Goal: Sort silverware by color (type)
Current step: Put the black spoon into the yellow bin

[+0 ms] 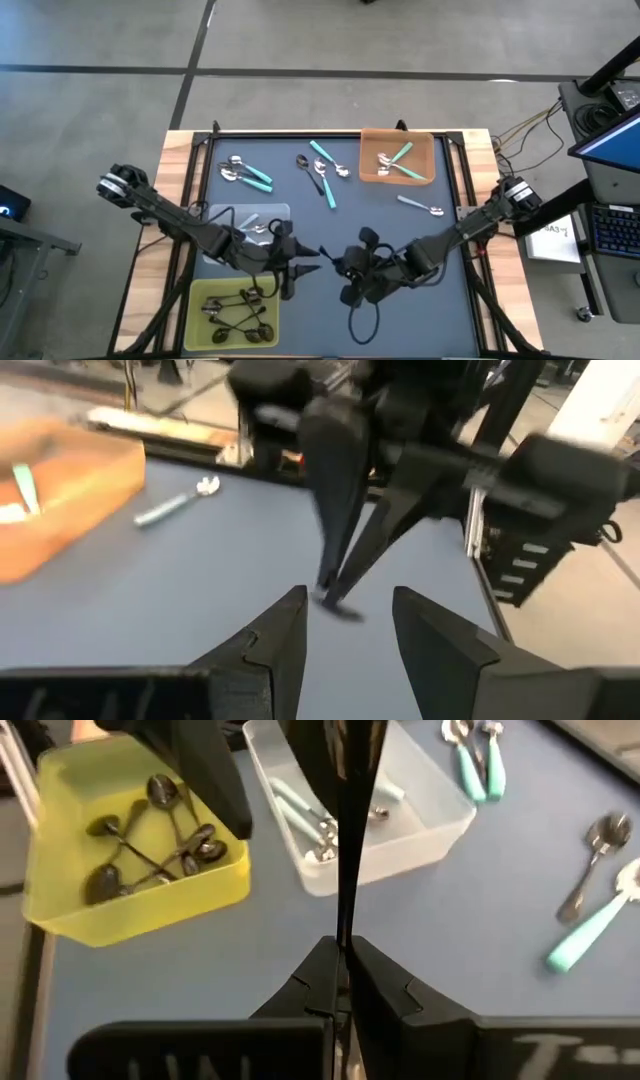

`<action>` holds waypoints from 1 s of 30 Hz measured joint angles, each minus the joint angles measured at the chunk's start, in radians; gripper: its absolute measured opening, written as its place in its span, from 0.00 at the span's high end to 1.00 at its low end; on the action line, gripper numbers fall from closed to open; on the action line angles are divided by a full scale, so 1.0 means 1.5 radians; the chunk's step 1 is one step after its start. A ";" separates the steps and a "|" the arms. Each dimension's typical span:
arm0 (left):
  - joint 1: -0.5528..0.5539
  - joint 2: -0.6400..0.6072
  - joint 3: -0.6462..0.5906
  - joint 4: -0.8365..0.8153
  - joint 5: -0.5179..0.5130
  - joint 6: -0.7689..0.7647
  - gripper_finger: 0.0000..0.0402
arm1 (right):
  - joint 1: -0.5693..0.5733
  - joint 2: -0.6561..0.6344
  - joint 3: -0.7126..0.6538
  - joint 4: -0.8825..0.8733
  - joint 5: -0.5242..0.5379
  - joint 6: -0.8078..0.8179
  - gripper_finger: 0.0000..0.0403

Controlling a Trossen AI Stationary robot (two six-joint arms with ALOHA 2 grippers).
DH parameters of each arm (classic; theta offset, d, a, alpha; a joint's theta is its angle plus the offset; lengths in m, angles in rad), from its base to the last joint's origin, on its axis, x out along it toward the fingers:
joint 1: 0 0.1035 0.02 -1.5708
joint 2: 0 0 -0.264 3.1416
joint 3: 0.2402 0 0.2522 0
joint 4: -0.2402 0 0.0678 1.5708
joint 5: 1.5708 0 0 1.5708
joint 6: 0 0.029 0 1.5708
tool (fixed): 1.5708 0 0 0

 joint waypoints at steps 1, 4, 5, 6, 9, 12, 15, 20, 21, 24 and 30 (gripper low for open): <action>0.002 0.000 0.000 0.005 -0.001 0.008 0.67 | -0.003 0.001 0.000 0.006 0.000 -0.020 0.98; 0.011 0.000 0.000 0.020 -0.001 0.019 0.67 | -0.012 0.001 0.000 0.031 -0.002 -0.055 0.98; 0.016 0.000 0.000 0.027 -0.001 0.022 0.67 | -0.014 0.001 0.000 0.034 -0.003 -0.062 0.98; 0.019 0.000 0.000 0.033 -0.002 0.027 0.67 | -0.015 0.001 0.000 0.039 -0.004 -0.069 0.98; 0.030 0.000 0.000 0.059 -0.002 0.035 0.67 | -0.018 0.002 0.000 0.040 -0.006 -0.086 0.98; 0.039 0.000 0.000 0.079 -0.002 0.042 0.67 | -0.019 0.004 0.000 0.042 -0.006 -0.092 0.98; 0.044 0.000 0.000 0.079 -0.001 0.043 0.70 | -0.019 0.007 0.000 0.042 -0.006 -0.092 0.98; 0.043 0.000 0.000 0.079 0.000 0.032 0.89 | -0.019 0.007 0.000 0.040 0.000 -0.093 0.98; 0.043 0.000 0.000 0.079 -0.001 0.026 0.94 | -0.019 0.007 0.000 0.039 0.000 -0.093 0.98; 0.044 0.000 0.000 0.077 -0.004 -0.003 0.98 | -0.019 0.007 0.000 0.036 0.002 -0.093 0.98; 0.045 -0.001 0.000 0.077 -0.013 -0.008 1.00 | -0.018 0.007 0.000 0.036 0.002 -0.090 0.97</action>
